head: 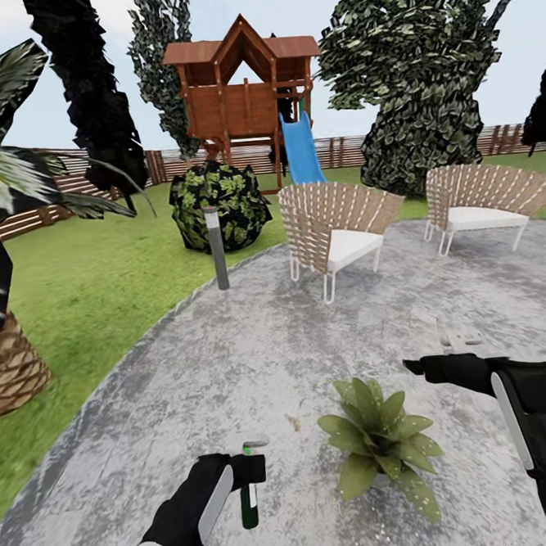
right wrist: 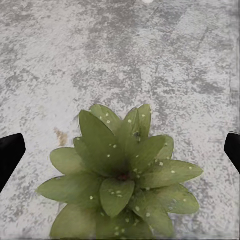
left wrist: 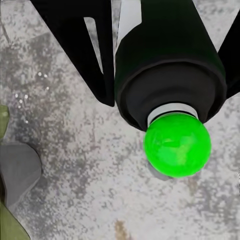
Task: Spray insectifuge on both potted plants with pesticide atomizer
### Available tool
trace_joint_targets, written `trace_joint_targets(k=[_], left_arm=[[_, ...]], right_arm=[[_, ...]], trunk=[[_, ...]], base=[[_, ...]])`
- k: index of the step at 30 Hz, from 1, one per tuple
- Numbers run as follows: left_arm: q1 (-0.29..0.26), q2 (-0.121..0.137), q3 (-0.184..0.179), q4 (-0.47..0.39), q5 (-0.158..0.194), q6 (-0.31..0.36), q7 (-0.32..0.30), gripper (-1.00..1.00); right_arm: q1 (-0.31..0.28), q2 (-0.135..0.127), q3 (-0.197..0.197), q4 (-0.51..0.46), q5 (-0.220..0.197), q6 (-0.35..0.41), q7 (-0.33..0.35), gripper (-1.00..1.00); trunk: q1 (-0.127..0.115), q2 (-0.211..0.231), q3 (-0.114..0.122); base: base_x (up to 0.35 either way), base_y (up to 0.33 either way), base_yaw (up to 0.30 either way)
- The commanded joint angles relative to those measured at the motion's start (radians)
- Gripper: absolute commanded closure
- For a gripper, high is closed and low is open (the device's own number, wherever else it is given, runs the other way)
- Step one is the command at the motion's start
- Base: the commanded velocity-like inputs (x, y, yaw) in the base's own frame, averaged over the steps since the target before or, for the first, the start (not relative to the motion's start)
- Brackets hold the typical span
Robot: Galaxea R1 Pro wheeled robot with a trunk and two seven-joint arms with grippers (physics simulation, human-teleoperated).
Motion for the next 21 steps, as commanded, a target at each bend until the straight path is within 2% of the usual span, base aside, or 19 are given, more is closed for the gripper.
trace_joint_targets(k=[1,6,7,11,15,18,21], left_arm=[[-0.001,-0.012,-0.004,-0.001,-0.005,0.004,0.007,1.00],[-0.001,-0.027,-0.066,-0.002,0.002,0.004,0.103,1.00],[-0.001,-0.036,-0.080,-0.002,0.004,0.003,0.152,1.00],[-0.001,-0.040,-0.082,-0.006,0.005,-0.002,0.160,1.00],[-0.001,-0.041,-0.080,-0.055,0.007,0.001,0.158,1.00],[-0.001,-0.042,-0.081,-0.066,0.007,0.002,0.165,1.00],[-0.001,-0.043,-0.083,-0.066,0.021,0.003,0.209,1.00]], right_arm=[[0.000,0.000,0.008,-0.001,0.010,0.004,0.009,-1.00],[-0.014,0.000,0.009,-0.001,0.010,0.004,0.009,-1.00],[-0.020,0.000,0.010,-0.001,0.011,0.004,0.009,-1.00],[-0.018,0.000,0.011,-0.001,0.011,0.004,0.009,-1.00],[-0.016,0.000,0.012,-0.001,0.012,0.004,0.010,-1.00],[-0.012,0.000,0.012,-0.001,0.011,0.004,0.010,-1.00],[-0.011,0.000,0.012,-0.001,0.011,0.004,0.011,-1.00]], trunk=[[0.000,0.000,-0.001],[0.000,0.000,-0.001],[0.000,0.000,-0.001],[0.000,0.000,-0.001],[0.000,0.000,-0.001],[0.001,-0.001,-0.013],[0.002,-0.002,-0.024]], base=[[0.000,0.283,-0.279],[0.000,0.268,-0.279],[0.000,0.245,-0.279],[0.000,0.094,-0.279],[0.000,0.011,-0.279],[0.000,0.002,-0.279],[0.000,0.000,-0.279]])
